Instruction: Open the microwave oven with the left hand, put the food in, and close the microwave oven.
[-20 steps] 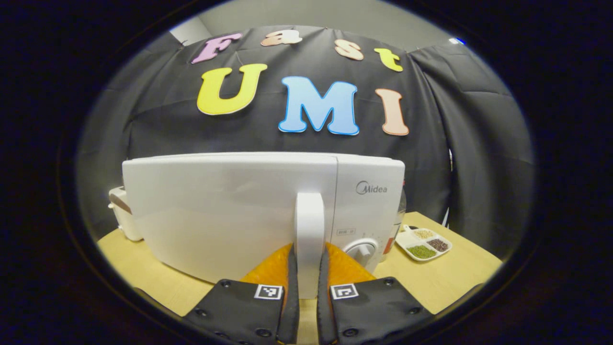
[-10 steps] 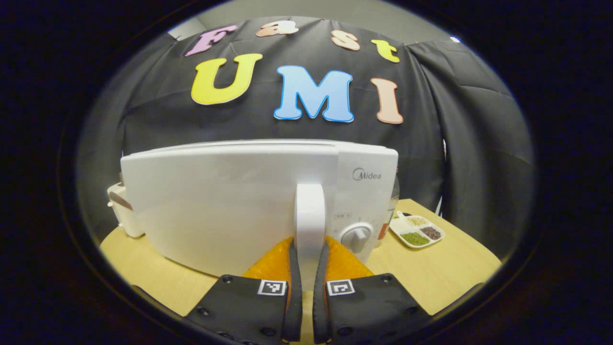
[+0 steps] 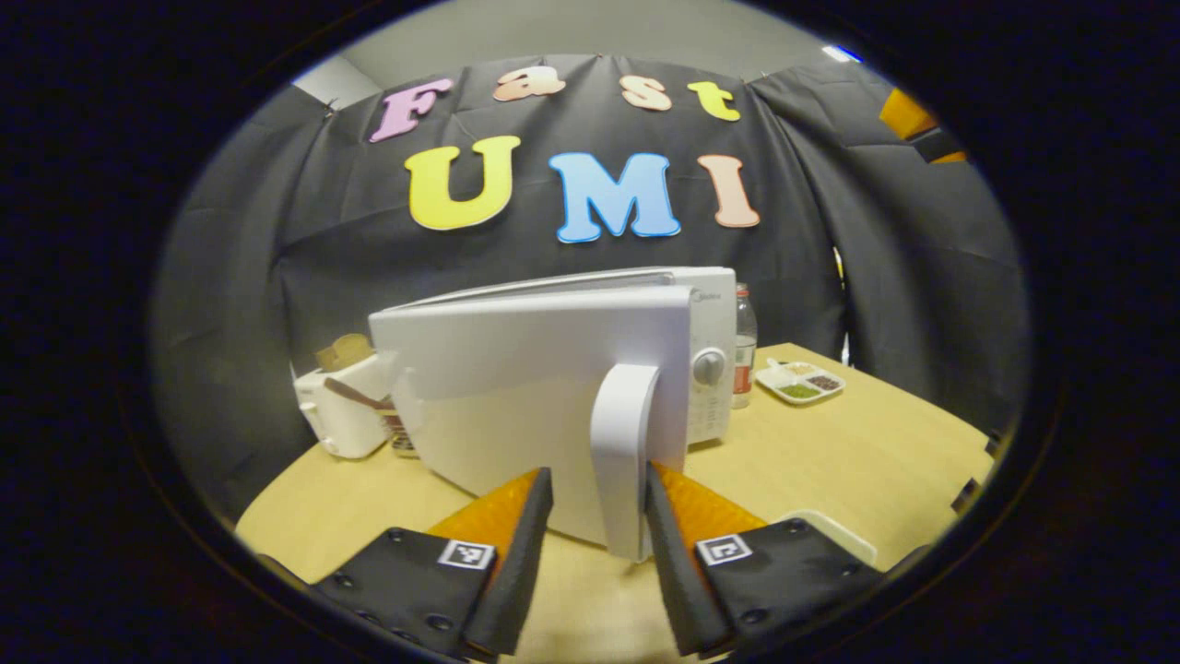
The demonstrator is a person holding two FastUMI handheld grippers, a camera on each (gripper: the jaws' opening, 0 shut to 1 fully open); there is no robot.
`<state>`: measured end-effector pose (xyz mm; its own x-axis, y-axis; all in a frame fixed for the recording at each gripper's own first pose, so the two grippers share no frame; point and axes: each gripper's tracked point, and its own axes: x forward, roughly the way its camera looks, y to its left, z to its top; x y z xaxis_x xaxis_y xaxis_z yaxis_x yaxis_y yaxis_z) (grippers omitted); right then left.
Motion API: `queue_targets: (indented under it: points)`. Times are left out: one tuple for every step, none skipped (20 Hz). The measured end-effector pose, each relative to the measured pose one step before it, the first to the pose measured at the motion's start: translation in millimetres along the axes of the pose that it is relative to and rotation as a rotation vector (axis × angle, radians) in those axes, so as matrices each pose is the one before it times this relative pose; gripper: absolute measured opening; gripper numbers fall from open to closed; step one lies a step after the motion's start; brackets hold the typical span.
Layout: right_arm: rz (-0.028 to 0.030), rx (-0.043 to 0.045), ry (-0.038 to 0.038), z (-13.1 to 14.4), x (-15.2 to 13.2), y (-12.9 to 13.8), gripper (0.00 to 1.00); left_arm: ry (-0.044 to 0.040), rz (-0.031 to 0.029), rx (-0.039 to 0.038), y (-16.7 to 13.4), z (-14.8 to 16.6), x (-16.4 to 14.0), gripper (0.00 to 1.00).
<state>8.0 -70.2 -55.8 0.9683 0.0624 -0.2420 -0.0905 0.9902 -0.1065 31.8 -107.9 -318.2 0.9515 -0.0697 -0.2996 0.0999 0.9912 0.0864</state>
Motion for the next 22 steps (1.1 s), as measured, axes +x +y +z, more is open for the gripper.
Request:
queue_targets:
  points:
    - [0.01766, -0.00153, 0.00193, -0.19, 0.57, 7.47, 0.96, 0.02305, 0.01070, -0.01930, 10.41, -10.83, -7.74, 0.82]
    - [0.01699, -0.00314, 0.00032, -0.63, 0.62, 6.87, 0.96, 0.01339, 0.02096, -0.00645, 13.24, -4.79, -8.42, 0.82]
    - [0.01462, -0.00184, -0.00111, 1.09, 0.61, 6.85, 0.96, 0.00137, 0.01131, -0.00355, 11.08, -2.64, -9.52, 0.85]
    - [0.01225, -0.00206, -0.00210, 0.85, -0.46, 6.56, 0.96, 0.00472, 0.01688, -0.00042, 10.13, -2.35, -9.03, 0.99]
    - [0.01097, -0.00134, -0.00417, 1.77, 0.09, 6.54, 0.96, 0.00204, 0.01719, 0.00520, 9.95, -2.21, -7.18, 0.99]
    - [0.01376, -0.00003, -0.00151, 0.25, 0.73, 8.27, 0.96, 0.00160, 0.01751, 0.00780, 9.73, -1.86, -6.26, 1.00]
    - [0.01210, -0.00237, -0.00043, 0.59, -0.13, 8.04, 0.96, -0.00251, 0.01523, 0.00469, 10.83, -2.24, -7.39, 1.00]
    - [0.01398, -0.00234, -0.00068, -0.09, 0.79, 8.03, 0.96, -0.00546, 0.00919, 0.00731, 9.02, 0.67, -5.39, 1.00]
    - [0.01329, -0.00110, 0.00039, -0.29, 1.31, 7.74, 0.96, -0.00380, 0.01115, 0.01142, 9.45, -0.87, -4.91, 0.98]
    - [0.01479, -0.00018, 0.00454, -1.32, 1.38, 8.20, 0.96, -0.00861, 0.01086, 0.01192, 9.68, 1.33, -4.42, 0.95]
    - [0.01325, 0.00020, 0.00267, -0.79, 1.19, 7.44, 0.96, -0.00413, 0.01291, 0.00886, 11.05, 1.04, -3.09, 1.00]
    - [0.01335, 0.00134, -0.00051, 1.08, 1.01, 8.89, 0.96, 0.00257, 0.01654, 0.00237, 11.81, 0.30, -2.83, 0.97]
    - [0.01380, 0.00053, 0.00023, 0.65, 1.33, 7.84, 0.96, 0.00615, 0.01661, -0.00204, 12.13, -2.02, -3.92, 0.97]
    - [0.01277, -0.00037, -0.00258, 0.50, 1.67, 8.70, 0.96, 0.01064, 0.01267, -0.00829, 11.92, -3.64, -3.29, 0.97]
    - [0.00986, -0.00160, -0.00092, 1.56, 0.91, 7.67, 0.96, 0.00722, 0.01183, -0.01529, 11.07, -2.58, -3.18, 0.97]
    - [0.01149, -0.00083, -0.00178, -0.18, 1.35, 8.05, 0.96, 0.00649, 0.01084, -0.01457, 11.40, -2.90, -2.47, 0.97]
    - [0.00888, -0.00083, -0.00200, 0.78, 0.34, 6.98, 0.96, 0.00415, 0.00717, -0.00927, 9.85, -4.21, -4.80, 0.97]
    - [0.00981, -0.00048, 0.00015, -0.67, 0.15, 7.25, 0.96, 0.00447, 0.00755, -0.00923, 10.50, -2.65, -3.07, 0.97]
    - [0.00709, -0.00012, 0.00078, -0.51, 0.66, 5.96, 0.96, 0.00482, 0.00591, -0.01059, 7.91, -4.30, -1.82, 0.98]
    - [0.00630, 0.00031, 0.00091, -1.04, 0.07, 5.56, 0.95, 0.00277, 0.00712, -0.00670, 8.04, -1.26, -2.87, 0.98]
    - [0.00658, 0.00228, 0.00101, 0.15, 0.49, 5.81, 0.95, -0.00158, 0.00630, -0.00262, 7.15, -1.28, -3.49, 0.98]
    - [0.00592, 0.00279, 0.00051, -1.00, 0.30, 4.50, 0.95, -0.00559, 0.01309, 0.00491, 7.11, 1.12, -2.69, 1.00]
